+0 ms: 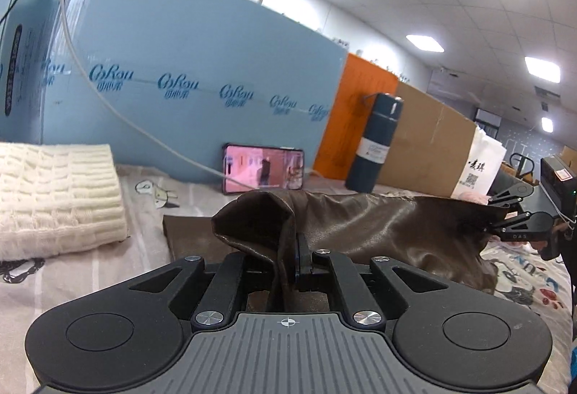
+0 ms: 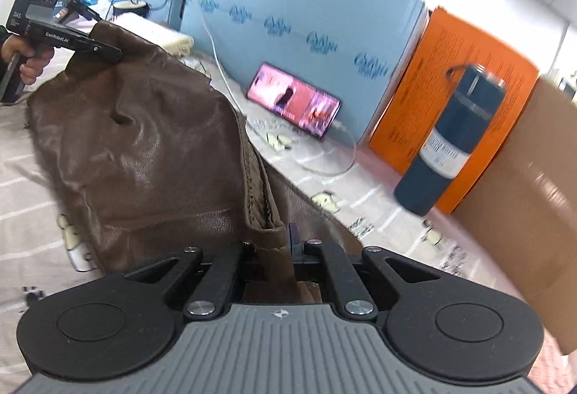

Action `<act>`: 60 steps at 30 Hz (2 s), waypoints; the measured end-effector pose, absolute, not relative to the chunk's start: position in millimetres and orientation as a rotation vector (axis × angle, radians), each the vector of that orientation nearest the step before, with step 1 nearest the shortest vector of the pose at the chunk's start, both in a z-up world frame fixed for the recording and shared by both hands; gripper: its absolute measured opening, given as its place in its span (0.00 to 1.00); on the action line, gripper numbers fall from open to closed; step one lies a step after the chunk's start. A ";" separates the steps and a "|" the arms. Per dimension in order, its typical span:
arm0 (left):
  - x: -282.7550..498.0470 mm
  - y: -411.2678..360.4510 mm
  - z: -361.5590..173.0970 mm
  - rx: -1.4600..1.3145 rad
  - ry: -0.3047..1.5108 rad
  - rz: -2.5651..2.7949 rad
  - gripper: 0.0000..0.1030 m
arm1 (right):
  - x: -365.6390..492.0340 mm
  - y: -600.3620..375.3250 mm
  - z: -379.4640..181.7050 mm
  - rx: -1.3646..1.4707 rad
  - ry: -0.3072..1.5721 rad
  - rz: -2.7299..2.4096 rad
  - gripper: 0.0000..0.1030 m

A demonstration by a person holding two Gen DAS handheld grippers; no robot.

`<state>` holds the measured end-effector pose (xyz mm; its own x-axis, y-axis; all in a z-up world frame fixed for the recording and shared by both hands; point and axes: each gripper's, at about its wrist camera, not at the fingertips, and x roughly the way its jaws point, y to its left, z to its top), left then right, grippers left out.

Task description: Fold clothes

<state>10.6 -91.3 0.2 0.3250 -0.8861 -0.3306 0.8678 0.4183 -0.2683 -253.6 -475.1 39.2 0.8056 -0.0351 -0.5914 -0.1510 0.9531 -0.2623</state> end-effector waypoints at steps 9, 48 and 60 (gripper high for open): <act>38.5 -110.3 -10.7 -0.024 0.535 -1.102 0.12 | -240.3 -512.5 22.2 -0.130 0.605 0.001 0.25; 11.9 -117.3 -5.7 0.183 0.412 -0.693 0.77 | -231.1 -504.4 -21.8 -0.112 0.584 -0.448 0.60; -34.9 -95.1 -1.3 0.083 0.484 -0.779 0.91 | -298.4 -491.9 33.7 0.147 0.310 -0.541 1.00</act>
